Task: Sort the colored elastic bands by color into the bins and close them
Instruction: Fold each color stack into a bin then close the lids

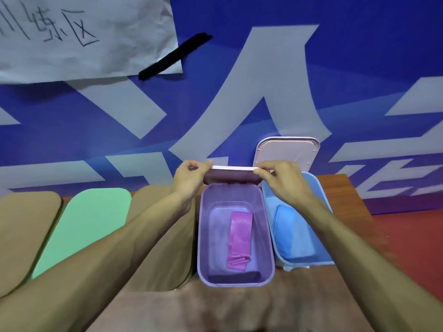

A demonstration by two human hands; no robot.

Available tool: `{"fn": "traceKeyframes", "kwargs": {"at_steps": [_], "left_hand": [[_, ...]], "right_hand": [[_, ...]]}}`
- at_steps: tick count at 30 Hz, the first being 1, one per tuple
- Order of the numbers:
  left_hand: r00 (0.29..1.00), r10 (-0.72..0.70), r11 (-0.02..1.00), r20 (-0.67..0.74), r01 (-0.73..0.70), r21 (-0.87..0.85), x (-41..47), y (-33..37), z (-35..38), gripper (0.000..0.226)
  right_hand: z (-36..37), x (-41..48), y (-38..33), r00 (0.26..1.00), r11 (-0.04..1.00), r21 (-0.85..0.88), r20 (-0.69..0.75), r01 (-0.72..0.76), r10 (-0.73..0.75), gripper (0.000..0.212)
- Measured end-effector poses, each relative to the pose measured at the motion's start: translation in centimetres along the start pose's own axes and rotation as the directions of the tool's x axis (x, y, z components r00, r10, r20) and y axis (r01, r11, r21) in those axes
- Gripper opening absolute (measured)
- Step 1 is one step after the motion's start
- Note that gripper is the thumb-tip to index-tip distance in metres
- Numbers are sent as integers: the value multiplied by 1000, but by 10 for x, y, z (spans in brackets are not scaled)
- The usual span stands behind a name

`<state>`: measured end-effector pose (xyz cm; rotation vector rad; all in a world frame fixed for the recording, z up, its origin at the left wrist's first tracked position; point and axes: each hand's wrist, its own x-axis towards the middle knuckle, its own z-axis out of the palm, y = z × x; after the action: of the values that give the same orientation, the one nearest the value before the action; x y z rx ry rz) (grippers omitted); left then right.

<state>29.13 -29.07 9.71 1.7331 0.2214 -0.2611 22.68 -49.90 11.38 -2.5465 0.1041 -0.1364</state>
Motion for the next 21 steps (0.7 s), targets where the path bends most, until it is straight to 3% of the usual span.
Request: {"fn": "traceKeyframes", "kwargs": {"at_steps": [4, 8, 13, 16, 21], "left_hand": [[985, 175, 984, -3, -175, 12, -41, 6, -14, 23], [952, 269, 961, 149, -274, 15, -80, -24, -29, 22], [961, 181, 968, 211, -212, 133, -114, -80, -43, 38], [948, 205, 895, 243, -282, 345, -127, -103, -48, 42], [905, 208, 776, 371, -384, 500, -144, -117, -49, 41]], "right_hand": [[-7, -51, -5, 992, 995, 45, -94, 92, -88, 18], [24, -115, 10, 991, 988, 133, -122, 75, -59, 19], [65, -170, 33, 988, 995, 67, -141, 76, -66, 24], [82, -189, 38, 976, 990, -46, -170, 131, -137, 23], [95, -211, 38, 979, 988, -116, -166, 102, -120, 23]]}}
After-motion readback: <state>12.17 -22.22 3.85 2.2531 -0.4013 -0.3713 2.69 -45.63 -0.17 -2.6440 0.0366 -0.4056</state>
